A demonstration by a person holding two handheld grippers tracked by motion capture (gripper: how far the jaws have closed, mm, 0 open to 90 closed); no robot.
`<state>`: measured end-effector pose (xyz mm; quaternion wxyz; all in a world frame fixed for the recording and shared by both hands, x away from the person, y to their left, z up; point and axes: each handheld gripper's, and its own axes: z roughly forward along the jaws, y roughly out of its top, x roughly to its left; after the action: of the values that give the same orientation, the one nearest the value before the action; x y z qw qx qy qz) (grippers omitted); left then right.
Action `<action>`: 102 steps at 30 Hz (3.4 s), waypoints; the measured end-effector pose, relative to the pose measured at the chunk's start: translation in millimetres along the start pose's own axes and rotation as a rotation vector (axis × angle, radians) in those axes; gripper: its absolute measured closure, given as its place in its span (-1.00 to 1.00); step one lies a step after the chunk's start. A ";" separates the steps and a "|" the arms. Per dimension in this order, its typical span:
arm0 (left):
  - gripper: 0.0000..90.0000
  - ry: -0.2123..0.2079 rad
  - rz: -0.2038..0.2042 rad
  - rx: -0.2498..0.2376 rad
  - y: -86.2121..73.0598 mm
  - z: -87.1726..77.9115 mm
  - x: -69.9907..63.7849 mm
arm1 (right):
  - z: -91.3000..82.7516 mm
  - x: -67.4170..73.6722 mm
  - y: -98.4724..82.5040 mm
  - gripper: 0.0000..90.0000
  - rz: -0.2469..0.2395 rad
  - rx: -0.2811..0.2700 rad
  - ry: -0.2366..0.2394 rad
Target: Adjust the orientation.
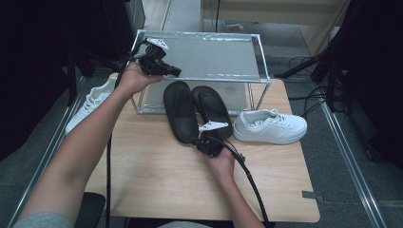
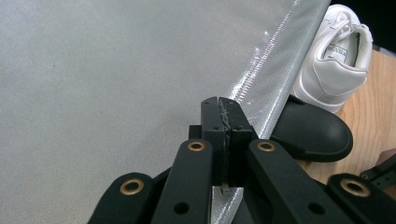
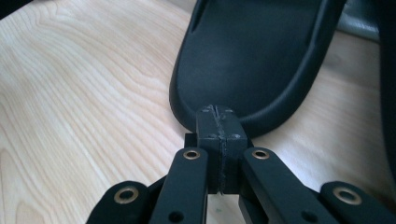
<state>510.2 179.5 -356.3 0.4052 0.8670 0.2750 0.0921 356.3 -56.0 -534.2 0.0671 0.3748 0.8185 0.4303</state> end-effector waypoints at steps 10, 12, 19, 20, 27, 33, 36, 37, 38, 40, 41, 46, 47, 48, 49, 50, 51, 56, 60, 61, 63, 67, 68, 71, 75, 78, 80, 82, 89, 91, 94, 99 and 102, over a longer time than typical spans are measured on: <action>1.00 0.003 -0.010 0.002 -0.2 0.2 -0.4 | 13.5 2.2 18.8 1.00 0.041 -0.033 0.017; 1.00 0.001 -0.008 0.001 -0.5 0.0 0.0 | 14.7 3.2 21.6 1.00 0.044 -0.044 0.021; 1.00 0.008 -0.002 0.005 -0.1 -0.1 -1.3 | 10.2 8.7 21.0 1.00 0.028 -0.028 0.040; 1.00 0.017 0.008 0.011 0.4 -0.1 -2.6 | 8.6 9.8 20.1 1.00 0.021 -0.028 0.045; 1.00 0.009 -0.001 0.004 0.1 0.4 -1.5 | 2.1 14.3 12.4 1.00 -0.015 -0.019 0.045; 1.00 0.008 -0.002 0.007 0.1 0.2 -1.3 | 7.0 5.2 16.5 1.00 0.009 -0.025 0.031; 1.00 0.008 -0.007 0.004 0.1 0.5 -1.4 | 12.4 4.2 20.8 1.00 0.010 -0.019 0.026; 1.00 0.008 -0.008 0.004 0.1 0.5 -1.4 | 14.4 4.6 22.6 1.00 0.012 -0.022 0.023; 1.00 0.008 -0.010 0.004 0.1 0.5 -1.5 | 16.8 5.3 24.7 1.00 0.007 -0.022 0.013; 1.00 0.009 -0.008 0.006 0.4 0.5 -1.8 | 22.7 6.2 29.6 1.00 0.003 -0.025 0.003; 1.00 0.009 -0.009 0.006 0.4 0.6 -1.9 | 24.7 6.5 31.4 1.00 0.002 -0.026 -0.002; 1.00 0.000 -0.029 0.005 0.2 0.6 -0.5 | 40.5 5.4 44.7 1.00 0.011 -0.034 -0.007; 1.00 0.000 -0.034 0.006 0.3 0.6 -0.4 | 44.3 5.3 47.4 1.00 0.005 -0.036 -0.019; 1.00 0.001 -0.035 0.009 0.5 0.5 -0.5 | 46.3 4.7 48.6 1.00 0.012 -0.043 -0.015; 1.00 0.002 -0.031 0.011 0.8 0.5 -0.7 | 49.6 3.8 50.7 1.00 0.018 -0.052 -0.021; 1.00 0.004 -0.031 0.012 1.0 0.7 -1.0 | 52.3 3.7 52.5 1.00 0.011 -0.054 -0.035; 1.00 0.006 -0.030 0.012 1.1 0.8 -1.2 | 54.5 3.3 53.8 1.00 0.009 -0.057 -0.041; 1.00 0.001 -0.030 0.023 1.9 0.7 0.2 | 67.5 -0.3 61.2 1.00 0.056 -0.077 -0.021; 1.00 0.006 -0.029 0.030 3.1 1.4 -0.7 | 74.5 -4.0 65.0 1.00 0.071 -0.097 -0.038; 1.00 0.005 -0.030 0.027 2.8 1.4 -0.5 | 75.9 -5.3 66.4 1.00 0.072 -0.093 -0.040; 1.00 0.001 -0.029 0.025 2.0 1.0 0.3 | 77.4 -6.4 69.0 1.00 0.062 -0.080 -0.058; 1.00 -0.002 -0.033 0.019 1.5 1.4 1.2 | 74.0 -1.3 67.2 1.00 0.044 -0.082 -0.040; 1.00 -0.004 -0.034 0.019 1.5 1.3 1.5 | 72.6 0.6 65.9 1.00 0.034 -0.084 -0.041; 1.00 -0.005 -0.039 0.019 1.3 1.1 1.5 | 65.1 6.4 61.1 1.00 0.026 -0.081 -0.026; 1.00 -0.007 -0.046 0.017 1.2 1.2 2.0 | 46.4 14.8 50.6 1.00 0.022 -0.092 0.010; 1.00 -0.009 -0.055 0.015 1.4 1.7 2.6 | 28.4 20.9 40.4 1.00 0.024 -0.116 0.039; 1.00 -0.012 -0.062 0.013 1.7 1.9 2.5 | 16.6 23.4 33.8 1.00 0.010 -0.120 0.031; 1.00 -0.011 -0.062 0.016 1.9 1.8 2.4 | 8.9 23.3 29.3 1.00 0.005 -0.118 0.026; 1.00 -0.009 -0.064 0.021 2.2 1.7 2.5 | -20.9 16.4 8.6 1.00 0.012 -0.128 0.012; 1.00 -0.011 -0.065 0.022 2.1 1.6 2.7 | -29.6 12.8 2.1 1.00 0.014 -0.131 -0.006; 1.00 -0.011 -0.065 0.021 2.1 1.6 2.8 | -41.9 4.9 -7.2 1.00 0.045 -0.148 -0.024; 1.00 -0.013 -0.069 0.019 1.6 1.4 2.7 | -62.1 -10.5 -25.1 1.00 0.117 -0.189 -0.026; 1.00 -0.007 -0.068 0.017 1.8 1.6 1.8 | -70.3 -14.9 -33.7 1.00 0.121 -0.190 -0.054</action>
<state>513.0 178.5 -356.0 0.4015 0.8610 0.3036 0.0728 317.7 -123.7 -519.1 0.0983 0.4269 0.7478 0.4989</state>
